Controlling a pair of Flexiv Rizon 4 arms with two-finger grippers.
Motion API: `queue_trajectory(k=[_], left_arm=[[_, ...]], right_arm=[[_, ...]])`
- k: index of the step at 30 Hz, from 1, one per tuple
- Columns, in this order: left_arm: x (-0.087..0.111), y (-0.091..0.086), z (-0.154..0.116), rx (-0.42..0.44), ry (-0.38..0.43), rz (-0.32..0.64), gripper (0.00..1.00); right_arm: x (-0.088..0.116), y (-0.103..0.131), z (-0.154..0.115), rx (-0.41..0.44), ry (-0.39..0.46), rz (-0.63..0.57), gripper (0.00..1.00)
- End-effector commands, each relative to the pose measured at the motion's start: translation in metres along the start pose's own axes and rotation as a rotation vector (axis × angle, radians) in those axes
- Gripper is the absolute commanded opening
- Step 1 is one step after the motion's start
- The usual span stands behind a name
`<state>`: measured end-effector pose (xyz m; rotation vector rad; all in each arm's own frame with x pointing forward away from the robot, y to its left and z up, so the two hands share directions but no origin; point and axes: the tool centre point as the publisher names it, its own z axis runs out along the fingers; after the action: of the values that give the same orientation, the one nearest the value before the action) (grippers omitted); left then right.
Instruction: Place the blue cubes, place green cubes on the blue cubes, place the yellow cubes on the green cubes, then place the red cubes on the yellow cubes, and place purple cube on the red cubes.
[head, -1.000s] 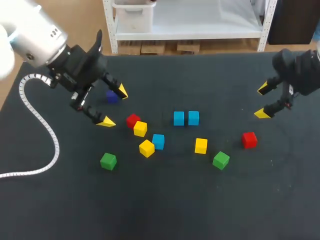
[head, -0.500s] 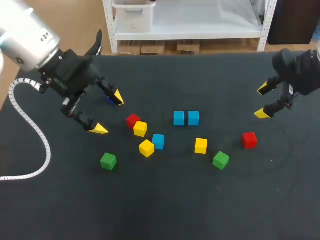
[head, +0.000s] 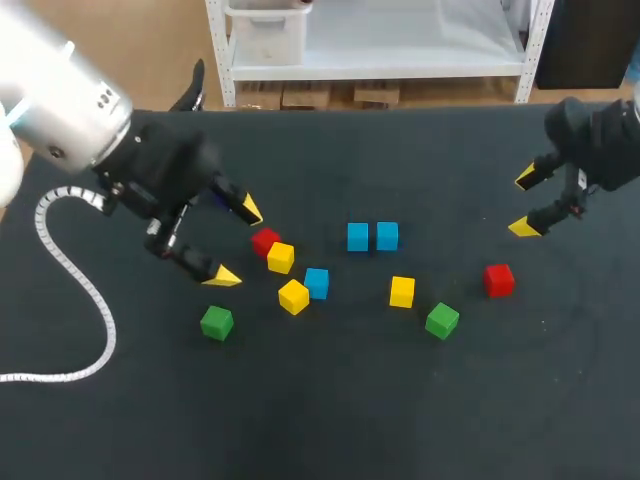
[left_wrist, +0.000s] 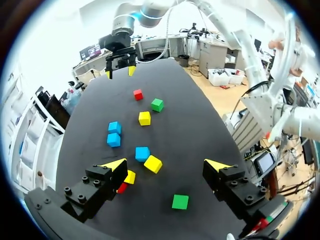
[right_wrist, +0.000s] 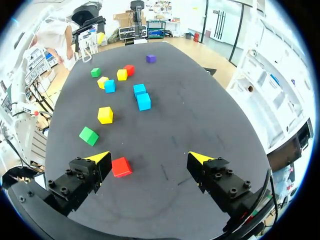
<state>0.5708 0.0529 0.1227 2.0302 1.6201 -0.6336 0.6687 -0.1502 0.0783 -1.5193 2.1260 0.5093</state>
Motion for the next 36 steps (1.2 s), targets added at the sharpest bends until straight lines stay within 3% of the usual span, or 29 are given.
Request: queue_trajectory(k=[1,15,36], left_arm=[[-0.002,-0.005,0.005,-0.040,0.002,-0.008,1.00],[-0.007,-0.005,0.020,-0.012,0.031,-0.001,1.00],[-0.011,0.020,0.061,0.043,0.038,0.043,1.00]], right_arm=[[0.000,0.000,0.000,-0.001,-0.002,-0.001,1.00],[0.000,0.000,0.000,-0.001,-0.002,-0.001,1.00],[0.000,0.000,0.000,-0.001,-0.002,-0.001,1.00]])
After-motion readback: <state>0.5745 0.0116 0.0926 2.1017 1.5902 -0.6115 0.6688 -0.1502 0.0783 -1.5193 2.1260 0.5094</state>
